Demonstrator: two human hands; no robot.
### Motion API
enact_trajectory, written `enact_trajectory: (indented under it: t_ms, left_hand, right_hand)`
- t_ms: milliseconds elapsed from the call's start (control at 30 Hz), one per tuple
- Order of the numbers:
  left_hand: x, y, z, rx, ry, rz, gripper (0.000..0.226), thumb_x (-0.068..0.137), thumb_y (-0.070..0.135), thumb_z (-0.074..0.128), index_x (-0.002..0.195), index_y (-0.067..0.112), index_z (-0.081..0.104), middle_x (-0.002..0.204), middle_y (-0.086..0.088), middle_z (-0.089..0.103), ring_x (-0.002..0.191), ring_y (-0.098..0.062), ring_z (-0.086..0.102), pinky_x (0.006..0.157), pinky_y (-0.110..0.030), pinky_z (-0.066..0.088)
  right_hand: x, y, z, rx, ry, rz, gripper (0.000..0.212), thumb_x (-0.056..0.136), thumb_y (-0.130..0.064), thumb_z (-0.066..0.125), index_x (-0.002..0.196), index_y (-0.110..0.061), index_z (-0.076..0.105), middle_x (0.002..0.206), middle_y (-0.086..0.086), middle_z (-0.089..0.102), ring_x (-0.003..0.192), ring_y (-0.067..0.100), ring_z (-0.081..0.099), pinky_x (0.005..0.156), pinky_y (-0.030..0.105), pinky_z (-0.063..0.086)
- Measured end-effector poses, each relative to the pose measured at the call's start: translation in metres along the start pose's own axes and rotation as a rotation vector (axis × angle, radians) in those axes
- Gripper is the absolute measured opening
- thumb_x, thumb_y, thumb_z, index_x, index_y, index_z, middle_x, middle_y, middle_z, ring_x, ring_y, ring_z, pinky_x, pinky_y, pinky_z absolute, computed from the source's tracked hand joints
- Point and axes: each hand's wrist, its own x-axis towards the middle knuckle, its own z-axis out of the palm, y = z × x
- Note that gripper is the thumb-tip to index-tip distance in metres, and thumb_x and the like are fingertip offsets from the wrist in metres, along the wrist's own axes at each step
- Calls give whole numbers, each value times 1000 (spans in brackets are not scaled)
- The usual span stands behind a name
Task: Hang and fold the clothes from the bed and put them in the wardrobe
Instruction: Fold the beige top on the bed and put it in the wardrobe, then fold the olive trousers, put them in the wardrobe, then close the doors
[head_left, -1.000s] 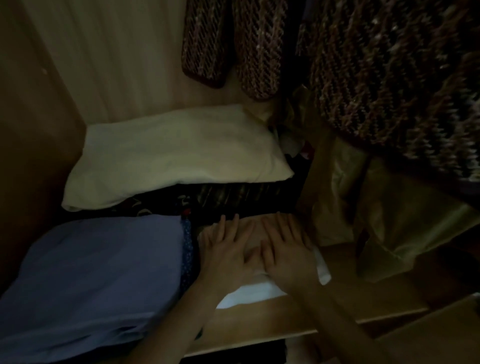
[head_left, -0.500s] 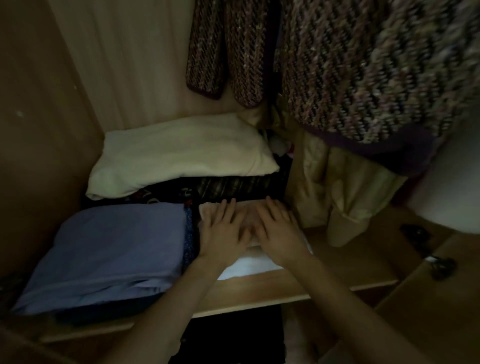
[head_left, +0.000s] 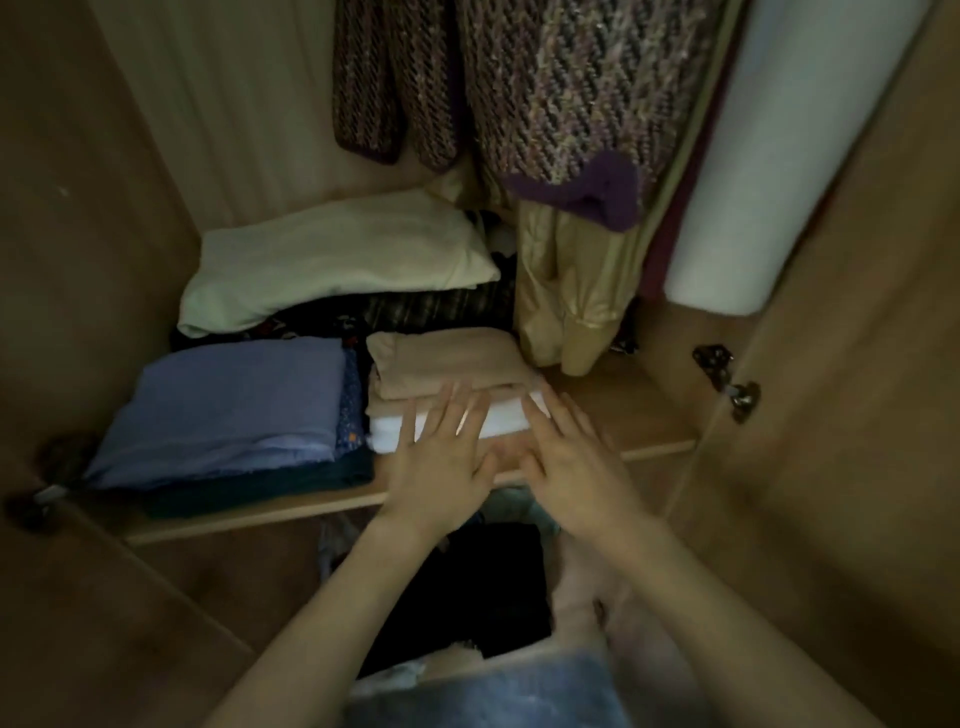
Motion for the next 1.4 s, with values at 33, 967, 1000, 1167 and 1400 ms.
enact_trajectory:
  t_ms: [33,967,1000,1167,1400]
  left_hand:
    - [-10,9,-4,23,17,-7,61,93,49,35,143,17,47,154,-9,38,142,-24,36,115,-53,25]
    - [-191,124,-119,-168,-220,297,54,98,50,38,146,24,36,164,2,7,151,-13,-2,120,-46,-4]
    - [-199,129,-115,-185,-239,322,56,98,50,37,148,25,33,164,3,8,151,-12,-1,120,-46,-3]
    - [-244,171,-95,-250,-373,497,62,96,56,28,152,28,25,163,2,13,151,-13,4,119,-46,0]
    - [-297,260,-103,-317,-488,779,84,78,63,5,152,30,26,163,3,13,150,-12,5,119,-44,2]
  right_hand:
    - [-14,0,-4,-13,-3,9,61,98,-40,39,154,-24,19,163,2,10,146,24,16,113,45,26]
    - [-293,-50,-69,-56,78,304,52,98,-44,40,146,-23,36,150,1,35,131,24,38,104,39,33]
    - [-307,-54,-66,-54,78,334,50,99,-43,40,144,-22,38,147,1,38,129,24,41,102,39,35]
    - [-387,-55,-59,-62,77,539,46,99,-43,42,140,-21,40,148,1,38,126,25,45,102,42,38]
    - [-532,-47,-78,-93,132,879,50,97,-43,44,143,-24,39,154,4,33,135,26,39,108,42,35]
